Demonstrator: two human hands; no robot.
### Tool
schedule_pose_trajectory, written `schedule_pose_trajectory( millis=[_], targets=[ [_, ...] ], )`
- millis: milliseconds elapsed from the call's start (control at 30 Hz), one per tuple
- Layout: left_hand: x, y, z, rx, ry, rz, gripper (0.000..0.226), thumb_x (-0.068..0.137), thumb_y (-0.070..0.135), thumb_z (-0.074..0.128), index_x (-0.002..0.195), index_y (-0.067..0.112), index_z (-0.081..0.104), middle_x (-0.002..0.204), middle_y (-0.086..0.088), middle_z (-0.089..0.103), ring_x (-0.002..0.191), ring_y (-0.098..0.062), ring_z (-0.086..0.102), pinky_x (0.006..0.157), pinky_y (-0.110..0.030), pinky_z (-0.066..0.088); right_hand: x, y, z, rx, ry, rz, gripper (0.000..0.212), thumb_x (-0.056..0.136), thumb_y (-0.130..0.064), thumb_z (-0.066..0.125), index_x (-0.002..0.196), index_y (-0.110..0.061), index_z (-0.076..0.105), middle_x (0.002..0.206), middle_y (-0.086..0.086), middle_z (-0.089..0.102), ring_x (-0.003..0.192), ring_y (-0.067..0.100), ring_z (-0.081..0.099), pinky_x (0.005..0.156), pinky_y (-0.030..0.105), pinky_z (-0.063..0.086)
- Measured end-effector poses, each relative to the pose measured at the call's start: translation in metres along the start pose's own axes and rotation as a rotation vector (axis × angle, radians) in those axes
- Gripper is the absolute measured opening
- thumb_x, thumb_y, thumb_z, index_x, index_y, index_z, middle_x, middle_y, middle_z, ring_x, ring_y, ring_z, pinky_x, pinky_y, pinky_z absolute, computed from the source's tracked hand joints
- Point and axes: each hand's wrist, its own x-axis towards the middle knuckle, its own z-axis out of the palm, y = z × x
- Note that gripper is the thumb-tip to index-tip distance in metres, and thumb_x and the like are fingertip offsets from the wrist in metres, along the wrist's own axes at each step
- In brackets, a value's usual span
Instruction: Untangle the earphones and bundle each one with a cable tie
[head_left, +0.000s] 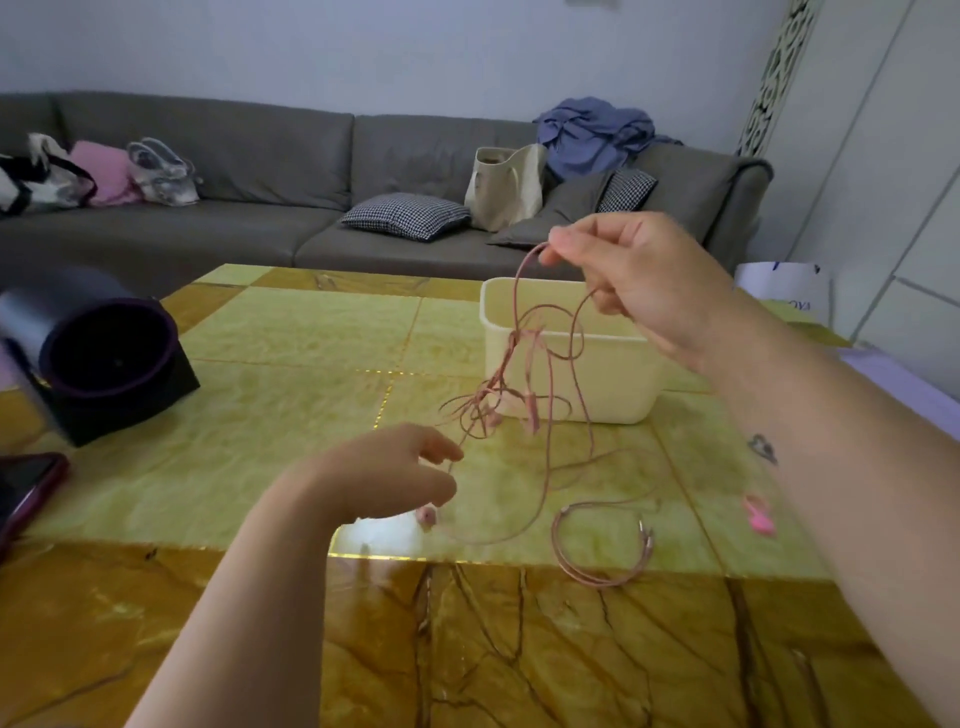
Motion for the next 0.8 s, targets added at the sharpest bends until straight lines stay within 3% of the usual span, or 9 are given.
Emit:
schedule_pose_trajectory(
  millis=[133, 200, 267, 333, 400, 500, 567, 667, 800],
  targets=[
    [0.002, 0.019, 0.002, -0.253, 0.423, 0.267, 0.037, 0.082, 0.032, 0.066, 0.117, 0.033, 0.052, 0.11, 0.017, 0.055, 0.105, -0.003, 0.052, 0.079, -0.021, 0.041, -0.013, -0.012, 0.002, -0.048, -0.007, -0.085, 0.014, 0.088, -0.023, 0.064, 0.081, -0.013, 0.071, 0.049, -0.018, 0.054, 0.043, -0.003, 0.044, 0.048, 0.008, 0.034],
    [0.003, 0.028, 0.009, -0.398, 0.409, 0.41, 0.041, 0.084, 0.035, 0.066, 0.122, 0.034, 0.051, 0.115, 0.019, 0.057, 0.109, 0.003, 0.052, 0.087, -0.02, 0.042, -0.018, -0.013, 0.005, -0.047, -0.038, -0.089, 0.013, 0.087, -0.022, 0.065, 0.081, -0.012, 0.071, 0.049, -0.018, 0.054, 0.043, -0.003, 0.044, 0.048, 0.007, 0.033],
    [0.006, 0.038, 0.018, -0.578, 0.327, 0.51, 0.028, 0.092, 0.024, 0.056, 0.119, 0.032, 0.055, 0.113, 0.016, 0.063, 0.108, 0.003, 0.056, 0.089, -0.019, 0.044, -0.019, -0.011, 0.007, -0.026, -0.049, -0.083, 0.011, 0.086, -0.022, 0.066, 0.08, -0.014, 0.071, 0.056, -0.016, 0.059, 0.048, -0.005, 0.047, 0.054, 0.007, 0.036],
    [0.007, 0.045, 0.019, -0.774, 0.257, 0.504, 0.026, 0.097, 0.016, 0.042, 0.11, 0.028, 0.062, 0.103, 0.008, 0.07, 0.102, -0.004, 0.063, 0.085, -0.02, 0.045, -0.02, -0.008, 0.007, -0.014, -0.05, -0.074, 0.011, 0.085, -0.026, 0.067, 0.08, -0.017, 0.071, 0.067, -0.012, 0.064, 0.058, -0.005, 0.051, 0.065, 0.011, 0.041],
    [0.007, 0.048, 0.019, -0.88, 0.185, 0.492, 0.028, 0.097, 0.03, 0.041, 0.103, 0.02, 0.067, 0.087, 0.003, 0.069, 0.089, -0.016, 0.066, 0.083, -0.028, 0.049, -0.022, -0.004, 0.005, -0.023, -0.055, -0.065, 0.011, 0.084, -0.029, 0.067, 0.079, -0.02, 0.071, 0.071, -0.006, 0.066, 0.068, -0.001, 0.054, 0.072, 0.022, 0.045],
    [0.006, 0.042, 0.016, -0.721, 0.225, 0.474, 0.026, 0.086, 0.041, 0.053, 0.092, 0.023, 0.071, 0.063, 0.011, 0.054, 0.064, -0.01, 0.052, 0.072, -0.032, 0.051, -0.021, 0.006, -0.002, -0.101, 0.049, -0.071, 0.013, 0.085, -0.033, 0.068, 0.077, -0.024, 0.071, 0.088, 0.011, 0.07, 0.08, 0.011, 0.058, 0.082, 0.033, 0.047],
    [0.008, 0.036, 0.01, -0.709, 0.322, 0.449, 0.016, 0.09, 0.029, 0.056, 0.088, 0.028, 0.072, 0.06, 0.014, 0.05, 0.057, -0.008, 0.041, 0.056, -0.023, 0.04, -0.019, 0.015, -0.011, -0.166, 0.196, -0.066, 0.011, 0.085, -0.033, 0.067, 0.077, -0.027, 0.07, 0.095, 0.002, 0.068, 0.091, 0.012, 0.062, 0.082, 0.021, 0.043],
    [0.008, 0.025, -0.006, -0.722, 0.475, 0.389, 0.022, 0.094, 0.018, 0.054, 0.09, 0.03, 0.072, 0.063, 0.013, 0.057, 0.052, -0.007, 0.038, 0.047, -0.017, 0.033, -0.02, 0.034, -0.021, -0.278, 0.331, -0.012, 0.01, 0.086, -0.03, 0.067, 0.08, -0.022, 0.069, 0.099, 0.001, 0.064, 0.101, 0.018, 0.058, 0.071, 0.003, 0.034],
    [0.008, 0.015, -0.014, -0.589, 0.689, 0.275, 0.02, 0.096, 0.015, 0.051, 0.091, 0.025, 0.067, 0.074, 0.007, 0.069, 0.048, -0.004, 0.048, 0.047, -0.015, 0.04, -0.027, 0.058, -0.018, -0.342, 0.352, 0.083, 0.011, 0.087, -0.027, 0.067, 0.083, -0.017, 0.067, 0.09, -0.002, 0.061, 0.088, 0.018, 0.057, 0.064, 0.006, 0.035]
  ],
)
